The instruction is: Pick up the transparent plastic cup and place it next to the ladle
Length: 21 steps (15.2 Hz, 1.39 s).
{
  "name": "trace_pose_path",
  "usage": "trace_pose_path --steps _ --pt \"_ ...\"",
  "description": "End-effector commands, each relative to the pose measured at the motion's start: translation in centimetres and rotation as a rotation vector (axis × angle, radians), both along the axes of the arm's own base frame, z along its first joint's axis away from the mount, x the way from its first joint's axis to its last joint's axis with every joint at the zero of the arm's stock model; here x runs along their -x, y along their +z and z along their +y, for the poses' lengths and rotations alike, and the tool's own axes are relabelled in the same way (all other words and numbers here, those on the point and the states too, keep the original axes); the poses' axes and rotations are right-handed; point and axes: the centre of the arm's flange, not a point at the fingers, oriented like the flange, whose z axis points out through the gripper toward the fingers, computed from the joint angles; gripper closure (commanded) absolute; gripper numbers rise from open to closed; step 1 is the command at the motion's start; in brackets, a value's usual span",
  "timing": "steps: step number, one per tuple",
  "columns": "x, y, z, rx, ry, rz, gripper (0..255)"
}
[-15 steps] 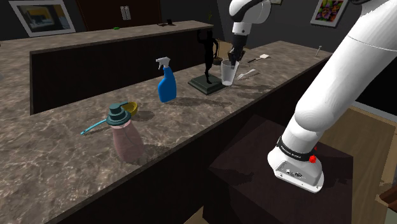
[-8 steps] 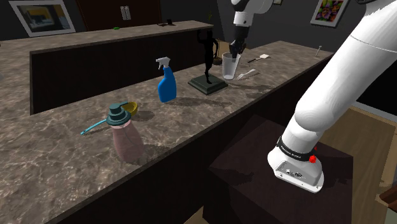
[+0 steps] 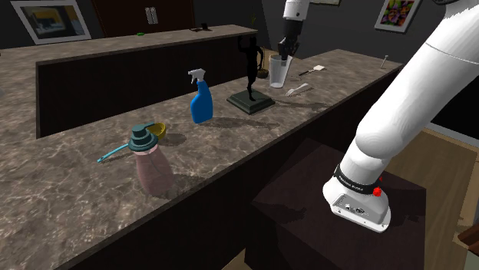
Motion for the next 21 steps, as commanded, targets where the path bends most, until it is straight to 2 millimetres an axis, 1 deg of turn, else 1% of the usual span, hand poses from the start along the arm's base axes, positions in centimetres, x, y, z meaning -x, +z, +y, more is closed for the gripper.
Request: trace_pose_path --steps 1,9,10,21 --pt "-0.1 1.1 0.0 0.000 0.000 0.000 255" --pt "-0.1 5.3 0.0 0.000 0.000 0.000 255" --pt "-0.1 5.4 0.0 0.000 0.000 0.000 255" --pt "-8.4 3.2 11.7 0.000 0.000 0.000 255"
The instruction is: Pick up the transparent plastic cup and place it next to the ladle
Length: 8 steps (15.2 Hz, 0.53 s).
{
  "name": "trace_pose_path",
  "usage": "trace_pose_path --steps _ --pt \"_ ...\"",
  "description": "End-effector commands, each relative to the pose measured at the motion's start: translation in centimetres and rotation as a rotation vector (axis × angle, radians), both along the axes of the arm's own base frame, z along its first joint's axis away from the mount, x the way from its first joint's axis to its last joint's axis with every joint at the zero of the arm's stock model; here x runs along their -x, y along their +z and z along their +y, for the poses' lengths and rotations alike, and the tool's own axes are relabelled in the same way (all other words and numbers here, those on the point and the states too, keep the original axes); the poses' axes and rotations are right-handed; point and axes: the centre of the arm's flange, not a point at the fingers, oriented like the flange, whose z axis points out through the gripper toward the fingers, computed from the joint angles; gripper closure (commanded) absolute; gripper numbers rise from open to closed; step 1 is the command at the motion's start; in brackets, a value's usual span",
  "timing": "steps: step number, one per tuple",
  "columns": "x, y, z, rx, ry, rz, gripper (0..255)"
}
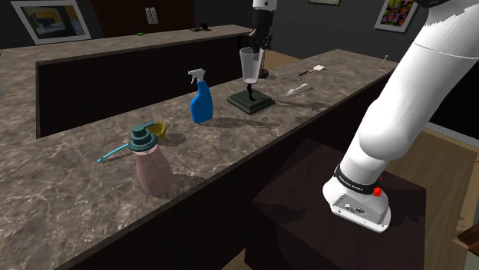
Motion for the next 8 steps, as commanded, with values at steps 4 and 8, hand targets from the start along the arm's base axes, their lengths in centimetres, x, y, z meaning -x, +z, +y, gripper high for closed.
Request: trace_pose_path --steps 4,8 --pt "-3.6 -0.8 5.3 0.000 -0.001 0.000 255" --pt "-6.6 -1.5 9.6 0.000 -0.001 0.000 255"
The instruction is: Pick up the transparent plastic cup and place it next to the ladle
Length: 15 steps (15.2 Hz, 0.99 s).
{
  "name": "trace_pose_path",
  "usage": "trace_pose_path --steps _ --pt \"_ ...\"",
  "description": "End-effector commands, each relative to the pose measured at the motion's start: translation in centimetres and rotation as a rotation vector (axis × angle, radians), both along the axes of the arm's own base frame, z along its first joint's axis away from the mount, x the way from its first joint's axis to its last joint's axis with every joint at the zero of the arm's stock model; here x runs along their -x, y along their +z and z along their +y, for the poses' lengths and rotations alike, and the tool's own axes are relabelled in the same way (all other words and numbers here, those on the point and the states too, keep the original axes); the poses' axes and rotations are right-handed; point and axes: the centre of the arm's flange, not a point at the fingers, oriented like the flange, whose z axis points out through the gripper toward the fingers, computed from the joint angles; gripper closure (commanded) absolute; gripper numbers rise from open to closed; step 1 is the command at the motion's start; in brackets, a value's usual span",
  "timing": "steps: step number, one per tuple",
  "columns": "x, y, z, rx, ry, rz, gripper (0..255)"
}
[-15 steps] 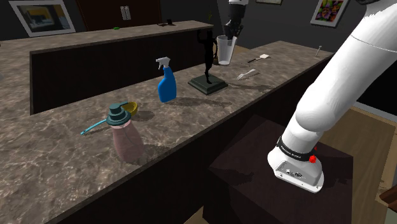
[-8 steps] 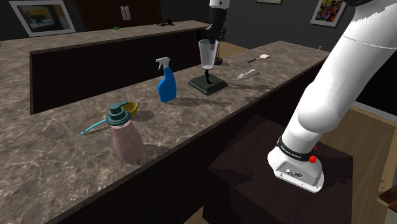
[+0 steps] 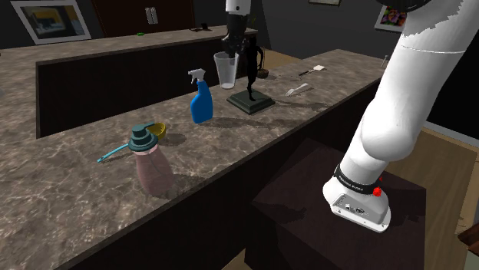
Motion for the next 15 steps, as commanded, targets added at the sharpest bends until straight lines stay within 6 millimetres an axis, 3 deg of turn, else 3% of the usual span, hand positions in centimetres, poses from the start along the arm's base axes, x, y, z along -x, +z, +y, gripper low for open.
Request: trace_pose_path --steps 1,15 --pt "-1.5 -0.4 2.1 0.000 -0.001 0.000 255" --pt "-12.0 -3.1 17.1 0.000 -0.001 0.000 255"
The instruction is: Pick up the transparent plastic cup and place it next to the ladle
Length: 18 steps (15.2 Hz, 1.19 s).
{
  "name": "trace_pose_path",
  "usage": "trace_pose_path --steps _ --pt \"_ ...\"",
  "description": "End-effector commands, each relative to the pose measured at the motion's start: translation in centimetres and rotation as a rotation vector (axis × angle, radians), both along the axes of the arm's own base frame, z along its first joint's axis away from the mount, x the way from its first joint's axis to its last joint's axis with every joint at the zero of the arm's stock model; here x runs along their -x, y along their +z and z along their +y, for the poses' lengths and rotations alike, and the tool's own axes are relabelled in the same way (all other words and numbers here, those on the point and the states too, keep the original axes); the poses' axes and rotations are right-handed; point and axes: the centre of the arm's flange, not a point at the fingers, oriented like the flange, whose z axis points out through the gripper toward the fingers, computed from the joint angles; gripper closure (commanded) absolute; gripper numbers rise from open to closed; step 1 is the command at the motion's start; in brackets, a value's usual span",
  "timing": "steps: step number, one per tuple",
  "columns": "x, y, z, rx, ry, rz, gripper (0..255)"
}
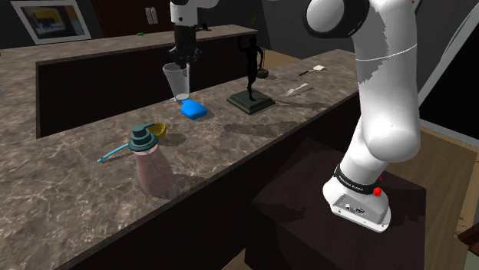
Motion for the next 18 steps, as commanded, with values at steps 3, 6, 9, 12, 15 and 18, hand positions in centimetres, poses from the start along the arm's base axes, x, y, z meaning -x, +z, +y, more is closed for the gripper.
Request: trace_pose_path --steps 3,6,9,12,15,18 --pt "-3.3 -0.6 4.4 -0.001 -0.001 -0.001 255" --pt "-5.1 -1.6 7.0 -0.001 -0.001 -0.001 255" --pt "-5.1 -3.2 7.0 -0.001 -0.001 -0.001 255" --pt "-5.1 -4.8 7.0 -0.001 -0.001 -0.001 255" --pt "-5.1 -6.4 7.0 -0.001 -0.001 -0.001 255" --pt "-5.1 -8.0 7.0 -0.001 -0.001 -0.001 255"
